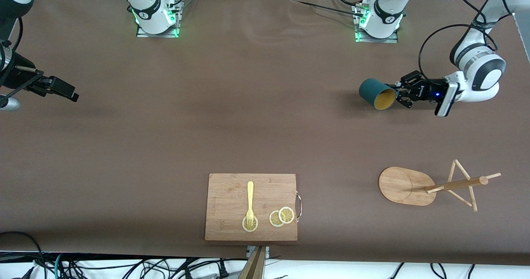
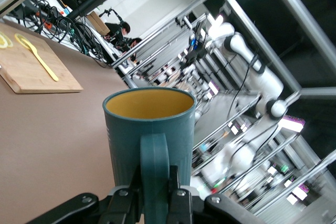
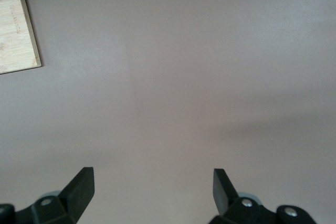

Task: Pass cup and hang on rack
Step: 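Carry the mug with the left gripper to the wooden rack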

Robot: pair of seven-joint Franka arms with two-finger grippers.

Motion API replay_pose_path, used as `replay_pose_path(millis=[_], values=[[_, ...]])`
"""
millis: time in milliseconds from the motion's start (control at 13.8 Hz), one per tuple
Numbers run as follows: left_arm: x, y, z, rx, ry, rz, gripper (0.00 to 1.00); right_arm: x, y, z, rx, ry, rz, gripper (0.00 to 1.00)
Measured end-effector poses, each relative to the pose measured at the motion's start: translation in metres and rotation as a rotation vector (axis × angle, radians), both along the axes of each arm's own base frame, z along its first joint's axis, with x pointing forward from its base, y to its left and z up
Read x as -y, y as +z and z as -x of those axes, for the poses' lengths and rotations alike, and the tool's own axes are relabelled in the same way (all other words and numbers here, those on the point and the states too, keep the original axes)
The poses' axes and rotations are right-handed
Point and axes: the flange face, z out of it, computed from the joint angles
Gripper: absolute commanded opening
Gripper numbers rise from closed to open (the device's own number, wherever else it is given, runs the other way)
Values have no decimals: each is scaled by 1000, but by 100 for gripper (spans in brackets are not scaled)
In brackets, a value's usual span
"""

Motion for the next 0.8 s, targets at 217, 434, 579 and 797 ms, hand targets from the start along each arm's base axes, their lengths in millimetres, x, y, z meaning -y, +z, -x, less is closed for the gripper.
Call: replay_pose_path(millis=[217,434,579,797], values=[[-26,11,-18,-158,-2,53,0,0,0,0,0,0,0,100],[-63,22,-52,-287,9,76,0,0,0,0,0,0,0,100],[-85,21,-67,-354,7,110,0,0,0,0,0,0,0,100],[-112,19,-83,-453,19,139,0,0,0,0,0,0,0,100]])
